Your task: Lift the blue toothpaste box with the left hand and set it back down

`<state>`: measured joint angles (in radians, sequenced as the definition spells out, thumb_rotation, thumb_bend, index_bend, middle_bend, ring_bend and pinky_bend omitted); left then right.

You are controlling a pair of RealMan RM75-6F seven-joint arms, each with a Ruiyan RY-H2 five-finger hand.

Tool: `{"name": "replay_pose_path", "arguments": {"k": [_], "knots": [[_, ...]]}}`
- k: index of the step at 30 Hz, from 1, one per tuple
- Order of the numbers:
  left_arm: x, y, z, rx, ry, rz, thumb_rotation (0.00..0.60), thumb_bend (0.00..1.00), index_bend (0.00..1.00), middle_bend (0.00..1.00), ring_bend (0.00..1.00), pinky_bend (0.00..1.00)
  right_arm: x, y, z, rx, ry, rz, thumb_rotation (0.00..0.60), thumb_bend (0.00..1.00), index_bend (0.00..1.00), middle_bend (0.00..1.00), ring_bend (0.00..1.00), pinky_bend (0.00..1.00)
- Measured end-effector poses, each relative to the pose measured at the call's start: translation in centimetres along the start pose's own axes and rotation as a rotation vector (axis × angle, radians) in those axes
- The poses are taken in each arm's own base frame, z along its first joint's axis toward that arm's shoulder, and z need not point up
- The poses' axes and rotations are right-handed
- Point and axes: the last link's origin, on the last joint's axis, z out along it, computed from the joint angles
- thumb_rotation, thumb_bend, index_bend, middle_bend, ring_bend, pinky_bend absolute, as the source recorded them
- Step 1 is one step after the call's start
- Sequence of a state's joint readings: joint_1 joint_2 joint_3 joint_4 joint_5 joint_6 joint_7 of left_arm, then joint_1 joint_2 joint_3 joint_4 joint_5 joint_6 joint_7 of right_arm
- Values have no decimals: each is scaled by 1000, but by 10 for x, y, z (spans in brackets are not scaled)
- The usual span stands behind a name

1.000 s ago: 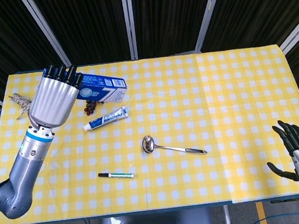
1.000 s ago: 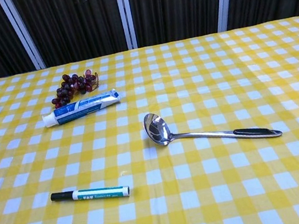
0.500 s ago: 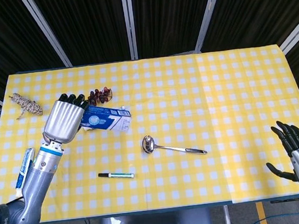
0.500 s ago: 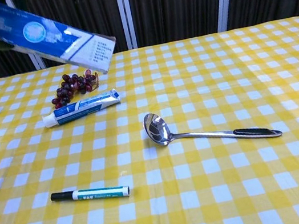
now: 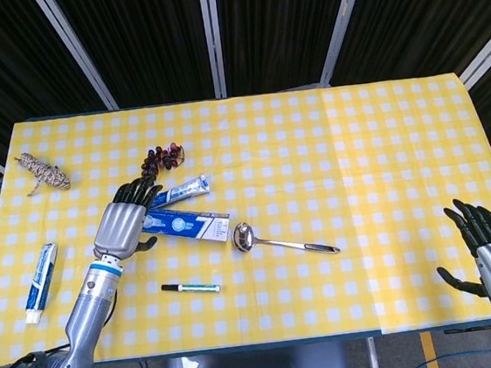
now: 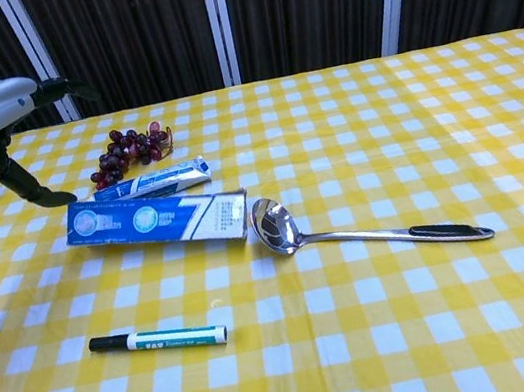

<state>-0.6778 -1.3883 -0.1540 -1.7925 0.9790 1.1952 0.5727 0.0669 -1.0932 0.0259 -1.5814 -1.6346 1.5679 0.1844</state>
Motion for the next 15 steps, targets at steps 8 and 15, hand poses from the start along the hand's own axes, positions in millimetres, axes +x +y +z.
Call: {"name": "replay_pose_path", "arguments": {"k": [8,15], "knots": [[-9,-21,-24,17,25,-65,600,29,8,0,0,0,-3,-3,0,5,-2,-19,600,117,7,0,0,0],[-16,-58,-78,78,140,-43,600,0,0,0,0,0,-5,-2,2,-2,1,-32,600,117,7,0,0,0]]}}
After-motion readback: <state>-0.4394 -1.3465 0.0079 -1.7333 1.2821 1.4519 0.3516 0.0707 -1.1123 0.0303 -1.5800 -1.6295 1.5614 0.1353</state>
